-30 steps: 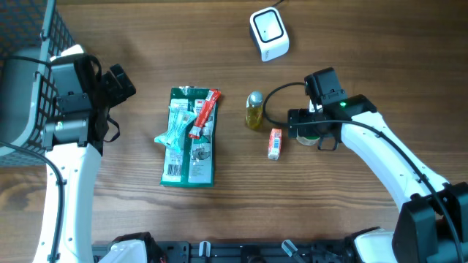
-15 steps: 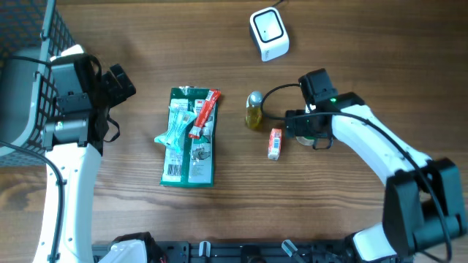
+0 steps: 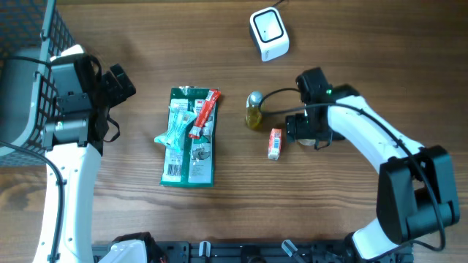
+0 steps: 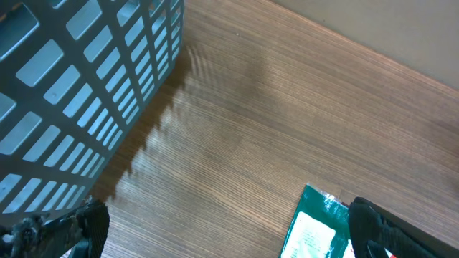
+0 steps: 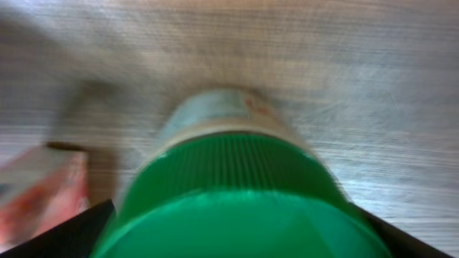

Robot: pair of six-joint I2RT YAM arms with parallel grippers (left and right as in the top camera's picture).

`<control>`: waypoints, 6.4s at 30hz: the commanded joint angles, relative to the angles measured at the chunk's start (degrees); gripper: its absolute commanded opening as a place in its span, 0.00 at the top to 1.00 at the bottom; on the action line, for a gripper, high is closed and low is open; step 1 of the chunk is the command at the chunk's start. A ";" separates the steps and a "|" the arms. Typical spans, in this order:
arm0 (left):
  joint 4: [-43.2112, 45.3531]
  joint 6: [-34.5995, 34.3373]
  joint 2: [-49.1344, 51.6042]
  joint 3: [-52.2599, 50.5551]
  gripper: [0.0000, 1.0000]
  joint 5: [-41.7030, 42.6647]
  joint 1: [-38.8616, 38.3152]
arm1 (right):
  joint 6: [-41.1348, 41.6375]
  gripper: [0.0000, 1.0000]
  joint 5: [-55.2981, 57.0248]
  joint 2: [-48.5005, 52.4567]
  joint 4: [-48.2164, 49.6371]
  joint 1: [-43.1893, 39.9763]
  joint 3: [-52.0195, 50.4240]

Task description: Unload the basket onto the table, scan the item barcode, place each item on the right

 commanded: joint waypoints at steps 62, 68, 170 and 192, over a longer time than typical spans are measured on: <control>0.20 0.70 0.22 0.44 0.00 -0.52 0.37 | -1.55 0.23 0.59 0.96 12.35 -0.39 -7.19; 0.20 0.70 0.22 0.44 0.00 -0.52 0.37 | -1.55 0.22 0.57 0.96 13.18 -0.39 -7.19; 0.20 0.70 0.22 0.44 0.00 -0.52 0.37 | -11.21 0.95 -15.93 -7.08 -22.08 -15.54 45.24; 0.20 0.70 0.22 0.44 0.00 -0.52 0.37 | -16.70 0.96 -19.23 20.87 31.47 -6.86 45.24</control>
